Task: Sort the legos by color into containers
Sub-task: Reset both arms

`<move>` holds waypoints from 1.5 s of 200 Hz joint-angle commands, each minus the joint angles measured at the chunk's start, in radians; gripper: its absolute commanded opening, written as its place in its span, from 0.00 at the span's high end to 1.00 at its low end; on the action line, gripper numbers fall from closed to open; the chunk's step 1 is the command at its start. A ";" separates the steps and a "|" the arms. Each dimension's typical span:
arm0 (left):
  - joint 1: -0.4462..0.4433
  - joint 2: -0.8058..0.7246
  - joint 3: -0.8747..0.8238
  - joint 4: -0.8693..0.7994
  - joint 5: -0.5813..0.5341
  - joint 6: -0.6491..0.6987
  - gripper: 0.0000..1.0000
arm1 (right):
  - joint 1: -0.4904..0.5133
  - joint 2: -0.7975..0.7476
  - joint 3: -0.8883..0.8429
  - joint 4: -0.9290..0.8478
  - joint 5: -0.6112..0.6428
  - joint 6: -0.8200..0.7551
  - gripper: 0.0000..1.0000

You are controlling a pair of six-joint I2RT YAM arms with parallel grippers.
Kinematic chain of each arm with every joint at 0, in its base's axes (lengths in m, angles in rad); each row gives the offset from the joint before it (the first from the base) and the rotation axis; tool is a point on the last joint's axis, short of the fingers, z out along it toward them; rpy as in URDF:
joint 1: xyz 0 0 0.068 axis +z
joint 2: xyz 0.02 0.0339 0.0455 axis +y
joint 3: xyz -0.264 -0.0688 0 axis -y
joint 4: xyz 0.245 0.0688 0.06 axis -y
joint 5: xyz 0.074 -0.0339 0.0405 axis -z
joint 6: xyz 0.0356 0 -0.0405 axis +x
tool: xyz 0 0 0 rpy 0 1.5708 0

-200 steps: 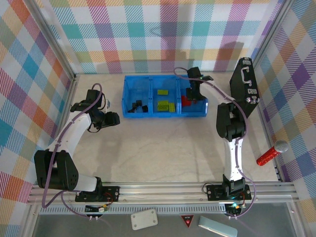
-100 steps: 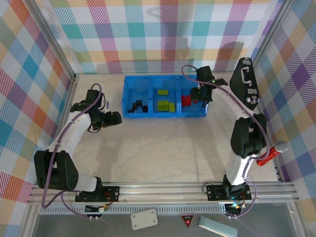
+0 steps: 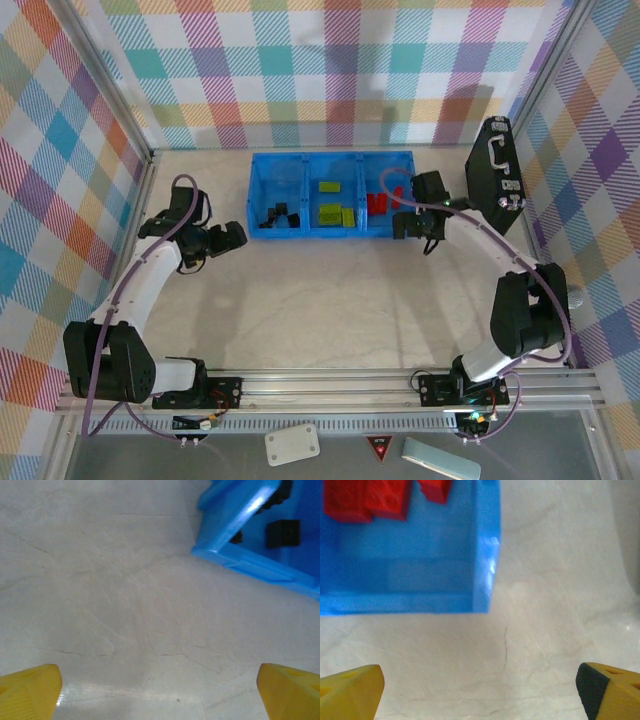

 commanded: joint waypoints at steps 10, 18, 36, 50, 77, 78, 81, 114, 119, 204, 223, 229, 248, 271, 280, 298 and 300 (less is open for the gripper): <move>0.012 -0.022 -0.060 0.095 -0.131 -0.037 0.00 | -0.027 -0.062 -0.133 0.114 0.029 0.051 0.01; 0.012 -0.024 -0.083 0.125 -0.161 -0.032 0.00 | -0.034 -0.075 -0.176 0.157 0.044 0.061 0.01; 0.012 -0.024 -0.127 0.198 -0.243 0.003 0.00 | -0.055 -0.093 -0.263 0.260 0.084 0.074 0.01; 0.012 -0.022 -0.156 0.249 -0.313 0.038 0.00 | -0.070 -0.097 -0.280 0.287 0.118 0.066 0.01; 0.012 -0.038 -0.228 0.389 -0.418 0.111 0.00 | -0.075 -0.130 -0.395 0.520 0.176 -0.027 0.01; 0.012 -0.039 -0.233 0.395 -0.421 0.113 0.00 | -0.075 -0.132 -0.401 0.547 0.175 -0.039 0.01; 0.011 -0.043 -0.244 0.414 -0.430 0.119 0.00 | -0.075 -0.135 -0.420 0.586 0.175 -0.055 0.01; 0.009 -0.051 -0.369 0.675 -0.488 0.224 0.00 | -0.090 -0.110 -0.567 0.923 0.186 -0.184 0.01; 0.009 -0.048 -0.387 0.711 -0.488 0.232 0.00 | -0.093 -0.106 -0.570 0.948 0.189 -0.190 0.01; 0.015 0.103 -0.589 1.394 -0.203 0.339 0.00 | -0.173 -0.062 -0.721 1.388 -0.040 -0.195 0.01; 0.015 0.175 -0.586 1.441 -0.143 0.360 0.00 | -0.203 -0.056 -0.745 1.434 -0.138 -0.192 0.01; 0.016 0.197 -0.594 1.473 -0.122 0.368 0.00 | -0.212 -0.048 -0.753 1.450 -0.161 -0.190 0.01; 0.015 0.267 -0.620 1.574 -0.098 0.382 0.00 | -0.218 -0.001 -0.762 1.524 -0.197 -0.203 0.01; 0.015 0.278 -0.620 1.592 -0.128 0.374 0.00 | -0.222 -0.011 -0.745 1.466 -0.180 -0.185 0.01; 0.015 0.274 -0.616 1.570 -0.146 0.369 0.00 | -0.224 -0.008 -0.749 1.481 -0.177 -0.187 0.01; 0.014 0.274 -0.617 1.579 -0.146 0.370 0.00 | -0.224 -0.007 -0.743 1.471 -0.181 -0.185 0.01; 0.015 0.274 -0.618 1.580 -0.146 0.368 0.00 | -0.224 -0.008 -0.743 1.469 -0.182 -0.186 0.01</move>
